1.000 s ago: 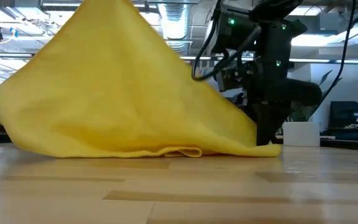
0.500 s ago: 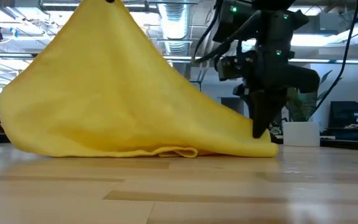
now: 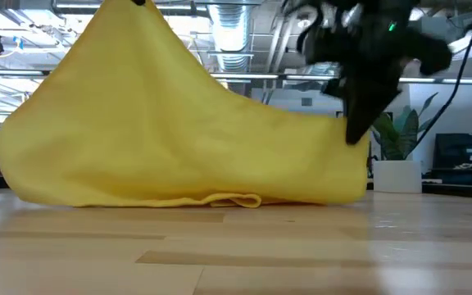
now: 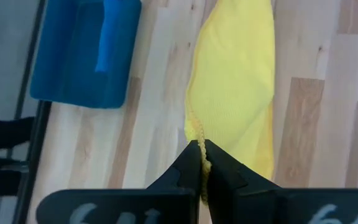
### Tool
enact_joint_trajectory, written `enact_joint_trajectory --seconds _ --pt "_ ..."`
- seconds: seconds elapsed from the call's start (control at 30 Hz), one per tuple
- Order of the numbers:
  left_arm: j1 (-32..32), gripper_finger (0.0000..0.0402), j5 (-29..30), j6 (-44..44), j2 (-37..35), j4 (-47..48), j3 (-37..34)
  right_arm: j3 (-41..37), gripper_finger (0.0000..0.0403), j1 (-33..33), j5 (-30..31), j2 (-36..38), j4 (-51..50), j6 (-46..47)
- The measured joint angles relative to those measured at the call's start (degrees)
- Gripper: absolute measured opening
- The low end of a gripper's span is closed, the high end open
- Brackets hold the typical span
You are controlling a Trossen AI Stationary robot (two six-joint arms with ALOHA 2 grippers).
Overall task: Roll microfiber towels into tight, uniform cylinder then place into a basket
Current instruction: Fold the yellow towel
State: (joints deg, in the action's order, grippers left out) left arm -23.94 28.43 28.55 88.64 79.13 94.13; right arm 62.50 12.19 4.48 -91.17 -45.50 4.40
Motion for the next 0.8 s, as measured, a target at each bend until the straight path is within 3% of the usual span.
enact_joint_trajectory --seconds 0.37,0.57,0.8 --pt "0.0 0.0 -1.18 4.28 -1.07 5.08 2.04 5.72 0.0006 5.64 2.0 11.91 -5.96 6.91" --pt "-0.02 0.0 -1.51 5.15 -1.14 8.28 7.19 13.88 0.0007 7.57 2.05 12.23 -15.21 10.65" --pt "-0.02 0.0 -7.22 7.45 -1.16 10.48 11.88 23.59 0.0008 8.43 2.15 10.78 -24.35 15.56"
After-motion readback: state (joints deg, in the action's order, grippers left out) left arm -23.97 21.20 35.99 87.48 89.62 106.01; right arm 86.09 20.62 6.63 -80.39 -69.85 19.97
